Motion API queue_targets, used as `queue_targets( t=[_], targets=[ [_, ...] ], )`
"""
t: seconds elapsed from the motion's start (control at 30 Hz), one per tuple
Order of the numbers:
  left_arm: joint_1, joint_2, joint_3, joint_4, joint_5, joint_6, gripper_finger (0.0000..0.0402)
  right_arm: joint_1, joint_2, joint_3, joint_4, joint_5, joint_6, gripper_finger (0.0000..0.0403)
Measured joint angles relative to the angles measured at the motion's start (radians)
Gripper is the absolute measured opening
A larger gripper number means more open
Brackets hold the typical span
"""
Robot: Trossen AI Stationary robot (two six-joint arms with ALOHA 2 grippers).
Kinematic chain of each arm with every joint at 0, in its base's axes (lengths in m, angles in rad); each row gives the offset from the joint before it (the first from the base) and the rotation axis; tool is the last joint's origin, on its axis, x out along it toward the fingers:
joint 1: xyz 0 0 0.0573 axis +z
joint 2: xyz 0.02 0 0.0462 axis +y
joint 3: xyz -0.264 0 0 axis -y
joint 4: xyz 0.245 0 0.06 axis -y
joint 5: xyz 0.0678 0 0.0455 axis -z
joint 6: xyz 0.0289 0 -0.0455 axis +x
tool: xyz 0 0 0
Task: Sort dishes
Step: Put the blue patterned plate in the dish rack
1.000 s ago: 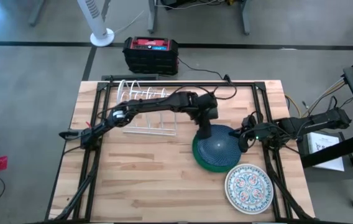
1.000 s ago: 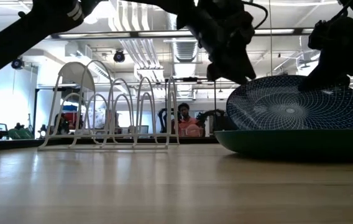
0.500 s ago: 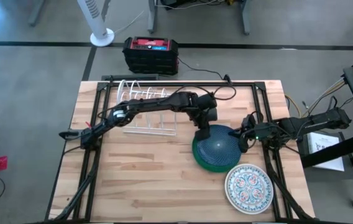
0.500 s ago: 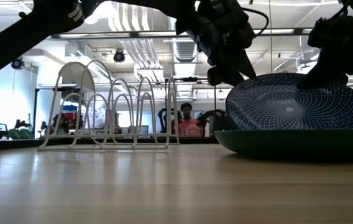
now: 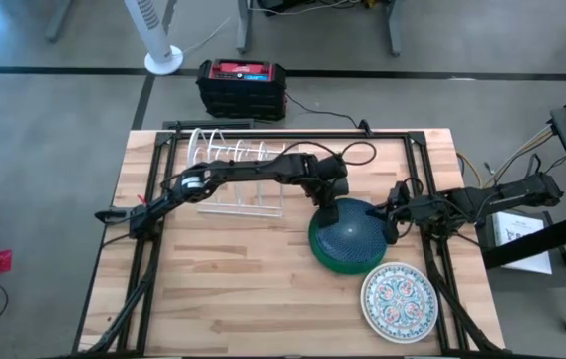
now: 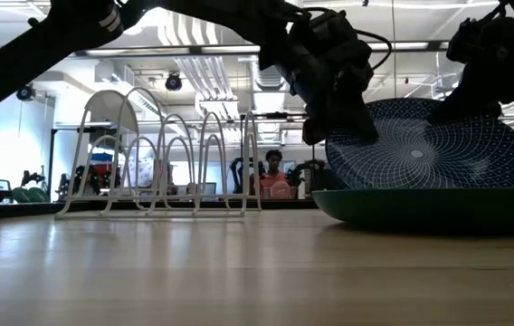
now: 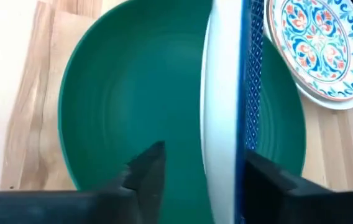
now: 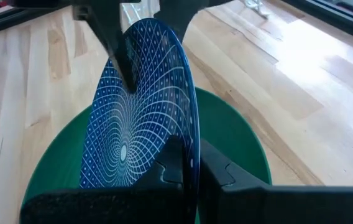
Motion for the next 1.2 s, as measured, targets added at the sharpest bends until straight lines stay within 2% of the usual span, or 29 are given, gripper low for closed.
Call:
queue_targets(
  t=[0.13, 0.2, 0.33, 0.6, 0.77, 0.9, 1.07, 1.2],
  targets=[
    [0.000, 0.000, 0.001, 0.005, 0.015, 0.008, 0.0039, -0.001, 0.000, 0.000, 0.001, 0.004, 0.001, 0.0001],
    [0.003, 0.000, 0.001, 0.004, 0.040, -0.003, 0.0018, 0.000, 0.000, 0.001, 0.008, 0.002, -0.001, 0.0001],
    [0.003, 0.000, 0.014, -0.002, 0.038, -0.004, 0.0010, 0.000, 0.000, 0.002, 0.008, -0.004, 0.012, 0.0018],
    [-0.003, 0.000, 0.106, -0.058, -0.032, 0.005, 0.0006, -0.001, -0.005, 0.001, 0.002, -0.005, 0.082, 0.0111],
    [-0.011, -0.002, 0.147, -0.109, -0.046, 0.000, 0.0006, -0.001, -0.006, 0.000, 0.007, -0.014, 0.099, 0.0152],
    [-0.013, -0.014, 0.146, -0.126, -0.068, -0.016, 0.0006, -0.001, -0.005, 0.032, -0.027, -0.022, 0.108, 0.0173],
    [-0.014, -0.041, 0.147, -0.128, -0.084, -0.024, 0.0006, -0.001, -0.006, 0.131, -0.163, -0.030, 0.130, 0.0186],
    [-0.016, -0.073, 0.148, -0.155, -0.164, -0.025, 0.0006, -0.001, -0.010, 0.195, -0.242, -0.040, 0.144, 0.0191]
  ],
)
